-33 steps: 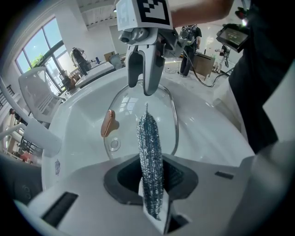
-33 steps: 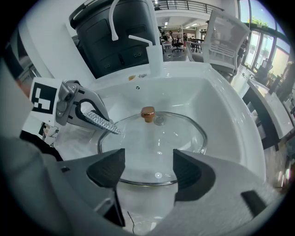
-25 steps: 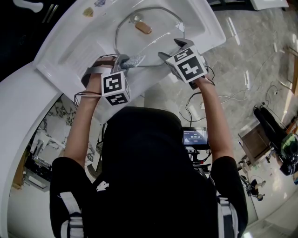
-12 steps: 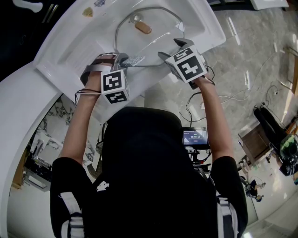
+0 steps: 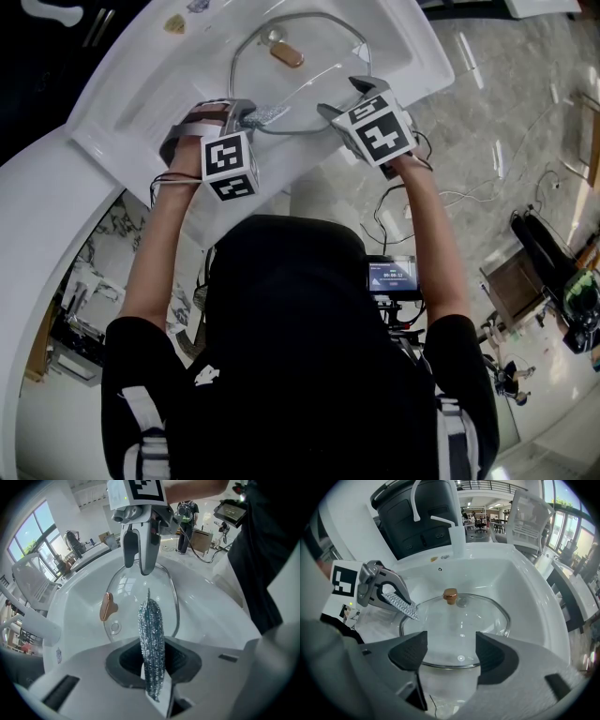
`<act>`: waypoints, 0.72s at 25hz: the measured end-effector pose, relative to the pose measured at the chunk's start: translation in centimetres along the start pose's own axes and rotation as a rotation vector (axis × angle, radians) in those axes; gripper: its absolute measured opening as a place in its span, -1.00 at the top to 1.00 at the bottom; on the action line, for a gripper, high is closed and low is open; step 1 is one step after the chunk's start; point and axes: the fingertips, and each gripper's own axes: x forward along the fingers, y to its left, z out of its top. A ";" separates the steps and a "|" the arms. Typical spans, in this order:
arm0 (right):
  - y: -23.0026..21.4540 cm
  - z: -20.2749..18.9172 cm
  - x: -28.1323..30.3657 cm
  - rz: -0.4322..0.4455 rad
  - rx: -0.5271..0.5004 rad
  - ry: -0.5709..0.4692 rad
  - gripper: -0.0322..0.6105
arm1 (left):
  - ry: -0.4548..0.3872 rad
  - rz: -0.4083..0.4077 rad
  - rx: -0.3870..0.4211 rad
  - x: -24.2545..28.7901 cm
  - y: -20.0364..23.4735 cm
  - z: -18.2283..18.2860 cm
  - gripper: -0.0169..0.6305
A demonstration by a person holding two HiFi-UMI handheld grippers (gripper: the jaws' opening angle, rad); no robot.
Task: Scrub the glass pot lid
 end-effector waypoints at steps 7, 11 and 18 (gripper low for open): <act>0.0 0.1 0.0 0.000 0.001 0.002 -0.08 | 0.003 -0.003 -0.016 0.5 1.6 -0.3 0.73; 0.0 0.0 0.0 0.001 0.002 0.003 -0.08 | 0.010 0.005 -0.021 1.0 2.6 -0.6 0.73; -0.1 0.1 0.0 0.000 0.003 0.008 -0.07 | 0.022 0.016 -0.038 1.8 4.3 -1.2 0.73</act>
